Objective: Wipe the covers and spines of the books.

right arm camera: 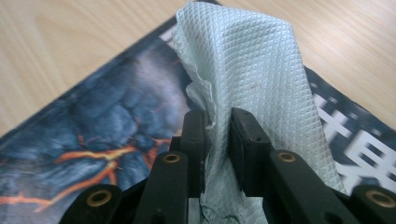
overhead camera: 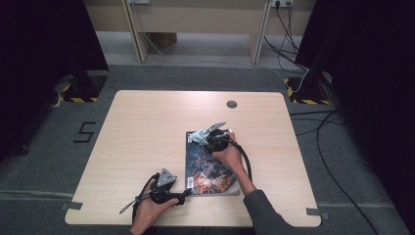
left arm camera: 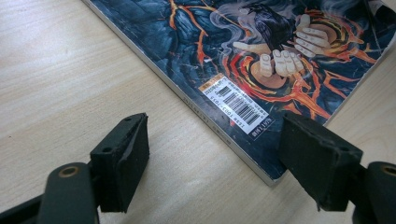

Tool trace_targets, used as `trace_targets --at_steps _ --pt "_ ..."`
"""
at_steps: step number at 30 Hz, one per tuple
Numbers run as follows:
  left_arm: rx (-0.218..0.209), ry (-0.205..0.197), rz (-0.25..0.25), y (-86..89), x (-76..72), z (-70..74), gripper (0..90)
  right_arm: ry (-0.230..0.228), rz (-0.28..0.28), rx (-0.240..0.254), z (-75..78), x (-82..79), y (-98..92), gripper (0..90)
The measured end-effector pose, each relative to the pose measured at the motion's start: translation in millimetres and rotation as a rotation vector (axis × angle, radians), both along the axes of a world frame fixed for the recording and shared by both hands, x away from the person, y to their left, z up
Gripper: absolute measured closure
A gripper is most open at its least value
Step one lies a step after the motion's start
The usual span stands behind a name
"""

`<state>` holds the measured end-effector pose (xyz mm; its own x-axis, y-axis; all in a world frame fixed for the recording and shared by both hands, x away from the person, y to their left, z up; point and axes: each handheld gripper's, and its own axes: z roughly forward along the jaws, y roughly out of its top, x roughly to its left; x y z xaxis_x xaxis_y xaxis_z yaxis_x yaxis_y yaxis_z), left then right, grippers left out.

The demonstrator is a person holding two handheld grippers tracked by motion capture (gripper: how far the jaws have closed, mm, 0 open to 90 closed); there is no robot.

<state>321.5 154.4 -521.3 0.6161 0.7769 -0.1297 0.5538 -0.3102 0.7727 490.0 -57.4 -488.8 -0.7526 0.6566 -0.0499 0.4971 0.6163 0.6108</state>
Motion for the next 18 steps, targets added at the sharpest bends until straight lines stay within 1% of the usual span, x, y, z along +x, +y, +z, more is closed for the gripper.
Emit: trace_targets --at_steps 2,5,7,9,12,15,17,18 --pt "-0.001 0.0 0.0 0.0 0.0 0.0 23.9 0.001 0.01 -0.01 0.4 -2.8 6.4 76.2" --pt "-0.001 0.0 0.0 -0.1 0.0 0.0 23.8 -0.013 0.03 -0.035 0.9 -3.3 9.3 76.4" --pt "0.0 0.0 0.0 0.0 0.0 0.0 23.8 -0.001 0.019 -0.019 0.7 -2.0 7.7 77.4" --pt "0.0 0.0 -0.001 -0.1 0.0 0.0 23.8 -0.003 0.005 -0.012 0.2 0.5 6.1 77.4" --pt "0.0 0.0 0.0 -0.1 0.0 0.0 23.8 -0.016 -0.009 -0.026 0.1 6.1 8.0 77.2" --pt "-0.001 0.0 0.0 -0.1 0.0 0.0 23.8 -0.023 -0.018 -0.042 0.4 11.3 15.0 75.5" --pt "-0.001 0.0 -0.001 -0.1 0.1 0.0 23.8 -0.027 -0.017 -0.057 0.7 12.8 22.2 75.4" --pt "-0.001 0.0 -0.001 -0.1 0.0 0.0 23.8 -0.034 -0.006 -0.056 0.3 13.7 25.6 75.5"
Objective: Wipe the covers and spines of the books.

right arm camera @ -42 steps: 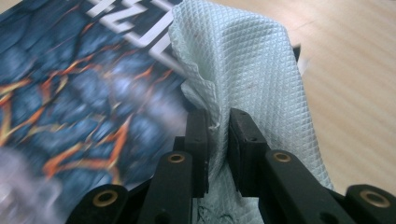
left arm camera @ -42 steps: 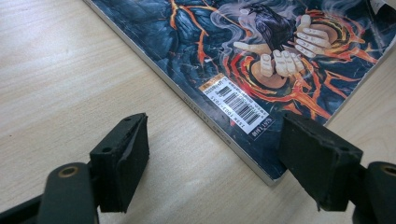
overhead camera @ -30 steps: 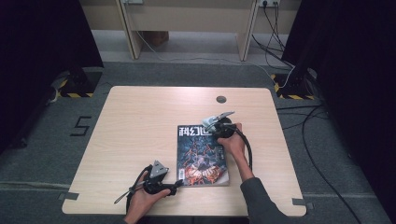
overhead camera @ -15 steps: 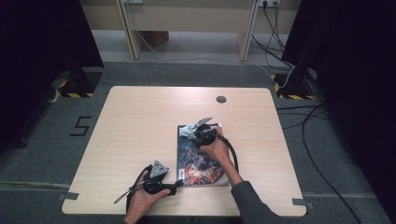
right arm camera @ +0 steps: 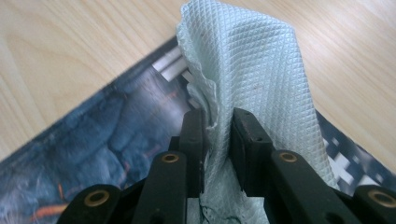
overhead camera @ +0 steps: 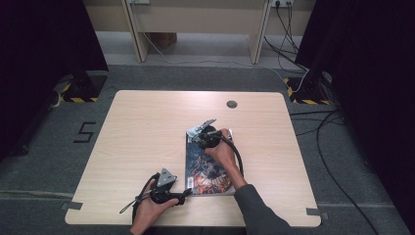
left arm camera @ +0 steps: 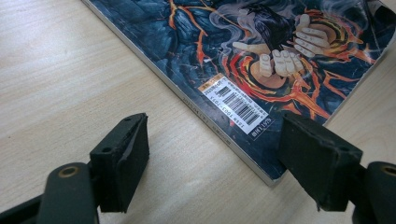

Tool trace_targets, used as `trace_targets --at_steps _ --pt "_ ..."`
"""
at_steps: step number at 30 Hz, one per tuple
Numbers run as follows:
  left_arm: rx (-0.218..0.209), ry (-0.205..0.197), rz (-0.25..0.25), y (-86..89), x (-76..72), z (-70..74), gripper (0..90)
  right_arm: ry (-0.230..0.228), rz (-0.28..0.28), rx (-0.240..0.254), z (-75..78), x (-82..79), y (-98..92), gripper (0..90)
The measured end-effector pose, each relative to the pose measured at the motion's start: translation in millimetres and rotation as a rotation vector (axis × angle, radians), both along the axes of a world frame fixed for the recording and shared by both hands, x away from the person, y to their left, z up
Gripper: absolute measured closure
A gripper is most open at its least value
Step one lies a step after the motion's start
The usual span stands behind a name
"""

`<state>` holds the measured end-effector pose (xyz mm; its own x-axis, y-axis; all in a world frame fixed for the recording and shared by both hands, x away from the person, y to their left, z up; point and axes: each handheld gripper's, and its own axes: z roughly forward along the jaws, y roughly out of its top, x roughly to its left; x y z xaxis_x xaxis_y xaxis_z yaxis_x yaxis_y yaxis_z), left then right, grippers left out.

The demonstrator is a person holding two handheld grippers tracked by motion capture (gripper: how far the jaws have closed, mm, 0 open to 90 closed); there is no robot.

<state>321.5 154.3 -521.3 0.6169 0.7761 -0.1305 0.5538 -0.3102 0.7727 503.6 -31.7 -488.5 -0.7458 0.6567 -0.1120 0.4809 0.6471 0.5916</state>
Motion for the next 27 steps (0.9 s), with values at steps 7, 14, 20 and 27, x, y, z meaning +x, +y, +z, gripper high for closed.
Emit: trace_targets --at_steps 7,14,20,27 --pt "0.0 0.0 -0.001 0.0 0.0 0.0 23.9 0.006 0.028 0.0 0.1 4.2 20.0 74.8" --pt "-0.002 0.001 -0.002 0.1 0.1 0.0 24.0 0.024 0.099 0.018 0.0 -5.6 27.2 73.8" --pt "-0.001 0.0 -0.002 0.2 0.2 0.0 24.0 0.04 0.158 0.036 -0.4 -31.4 19.7 73.2" --pt "0.001 0.002 -0.003 0.3 0.1 0.2 23.9 0.049 0.185 0.065 -1.4 -54.8 -6.5 73.3"
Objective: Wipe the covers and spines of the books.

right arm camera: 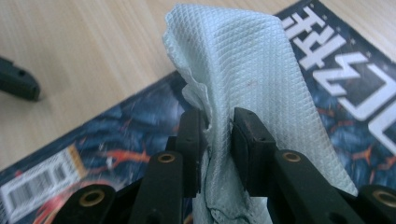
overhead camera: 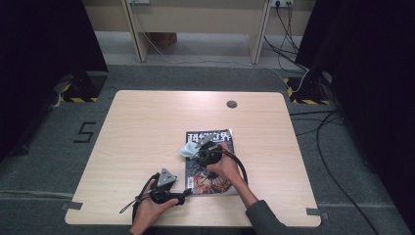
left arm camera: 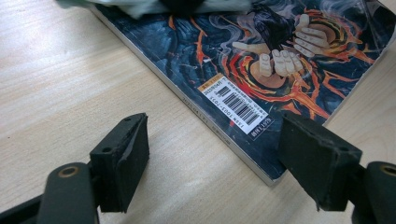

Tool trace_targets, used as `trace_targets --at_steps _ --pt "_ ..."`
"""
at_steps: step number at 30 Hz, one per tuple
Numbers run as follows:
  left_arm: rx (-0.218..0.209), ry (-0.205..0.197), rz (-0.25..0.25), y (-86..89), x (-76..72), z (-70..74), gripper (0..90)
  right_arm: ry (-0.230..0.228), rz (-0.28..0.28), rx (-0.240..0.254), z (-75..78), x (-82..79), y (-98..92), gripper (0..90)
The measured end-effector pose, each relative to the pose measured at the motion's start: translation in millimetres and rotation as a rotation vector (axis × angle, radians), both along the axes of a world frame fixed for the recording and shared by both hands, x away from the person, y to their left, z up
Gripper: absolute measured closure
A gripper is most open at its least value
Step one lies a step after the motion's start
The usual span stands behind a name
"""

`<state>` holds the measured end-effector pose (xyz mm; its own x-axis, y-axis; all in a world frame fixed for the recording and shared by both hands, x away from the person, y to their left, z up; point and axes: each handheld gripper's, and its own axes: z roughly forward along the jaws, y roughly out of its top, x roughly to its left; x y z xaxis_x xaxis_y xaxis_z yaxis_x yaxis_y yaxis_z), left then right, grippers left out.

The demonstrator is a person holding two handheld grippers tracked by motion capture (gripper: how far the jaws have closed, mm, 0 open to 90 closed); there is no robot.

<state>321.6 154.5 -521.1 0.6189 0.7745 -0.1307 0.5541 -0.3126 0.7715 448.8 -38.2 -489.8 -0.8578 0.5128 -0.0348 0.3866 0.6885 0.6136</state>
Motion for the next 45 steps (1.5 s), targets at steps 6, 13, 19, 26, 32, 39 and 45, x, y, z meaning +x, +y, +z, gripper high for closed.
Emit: trace_targets --at_steps 6,13,19,26,32,39,45 --pt "0.001 -0.001 -0.001 0.1 0.1 0.1 23.9 0.019 -0.029 0.039 -1.4 -14.2 -21.8 73.3" --pt "0.0 0.0 -0.001 0.0 0.1 0.0 23.9 0.1 -0.077 0.105 -1.4 -16.8 -41.4 74.3" --pt "0.0 0.0 -0.001 0.0 0.1 0.0 23.9 0.127 -0.102 0.182 2.0 -13.9 -51.9 71.0" --pt "0.0 0.0 -0.001 0.0 0.1 0.0 23.9 0.036 -0.128 0.119 18.9 -8.6 -48.3 59.8" --pt "0.0 -0.001 -0.002 0.1 0.1 0.0 23.9 0.005 -0.128 0.013 2.7 -7.0 -41.6 62.0" --pt "0.001 -0.001 -0.002 0.0 0.1 0.0 24.0 -0.013 -0.103 -0.029 4.2 -15.4 -49.5 71.3" --pt "0.001 -0.001 -0.002 0.0 0.1 0.0 24.0 -0.043 -0.128 -0.068 5.4 -28.3 -71.8 74.4"
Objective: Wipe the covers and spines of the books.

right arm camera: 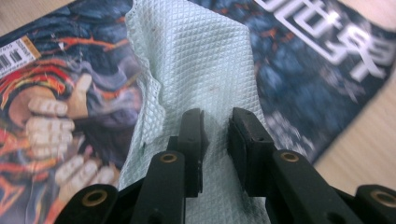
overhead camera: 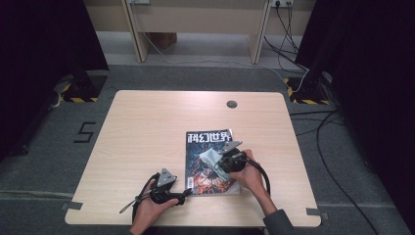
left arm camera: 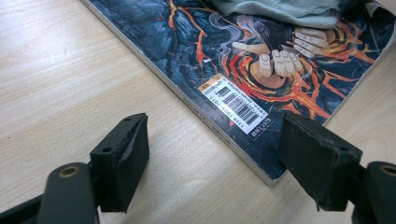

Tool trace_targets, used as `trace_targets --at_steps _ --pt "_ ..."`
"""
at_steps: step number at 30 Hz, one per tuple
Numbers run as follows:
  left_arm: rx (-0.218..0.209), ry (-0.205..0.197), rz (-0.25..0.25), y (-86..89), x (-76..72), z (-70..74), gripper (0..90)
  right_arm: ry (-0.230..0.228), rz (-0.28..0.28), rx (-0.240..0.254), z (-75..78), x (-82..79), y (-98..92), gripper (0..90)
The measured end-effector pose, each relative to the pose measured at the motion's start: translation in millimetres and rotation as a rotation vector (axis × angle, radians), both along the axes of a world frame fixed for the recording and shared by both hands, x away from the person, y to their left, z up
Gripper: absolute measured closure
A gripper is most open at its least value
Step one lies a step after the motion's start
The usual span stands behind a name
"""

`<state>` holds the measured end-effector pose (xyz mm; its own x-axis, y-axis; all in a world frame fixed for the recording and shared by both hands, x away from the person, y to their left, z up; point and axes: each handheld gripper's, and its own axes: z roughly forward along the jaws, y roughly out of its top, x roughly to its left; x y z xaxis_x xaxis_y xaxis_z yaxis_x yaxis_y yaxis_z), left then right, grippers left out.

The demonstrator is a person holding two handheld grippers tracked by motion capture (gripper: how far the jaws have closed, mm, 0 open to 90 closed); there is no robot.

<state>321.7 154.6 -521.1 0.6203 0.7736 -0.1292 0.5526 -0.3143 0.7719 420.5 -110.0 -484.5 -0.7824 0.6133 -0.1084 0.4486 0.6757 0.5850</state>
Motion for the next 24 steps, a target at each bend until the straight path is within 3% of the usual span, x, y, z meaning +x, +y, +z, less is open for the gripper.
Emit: trace_targets --at_steps 5,10,18,21,24 --pt "-0.004 0.0 0.002 -0.3 0.0 -0.1 24.0 0.065 -0.026 0.116 -1.3 -5.8 -17.7 59.3" --pt "-0.004 0.0 0.002 -0.2 0.0 -0.1 24.0 0.082 -0.01 0.124 -2.0 -7.4 -14.3 45.2" --pt "0.0 0.0 0.0 0.0 0.0 0.0 24.0 0.032 -0.007 -0.01 -0.1 -14.3 0.3 50.9" --pt "0.0 0.0 0.001 -0.1 -0.1 0.0 24.0 0.046 0.007 0.0 0.1 -14.0 3.7 65.8" --pt "-0.001 0.001 0.002 -0.2 -0.2 0.0 24.0 0.058 -0.002 0.033 -1.3 -7.5 5.5 70.5"
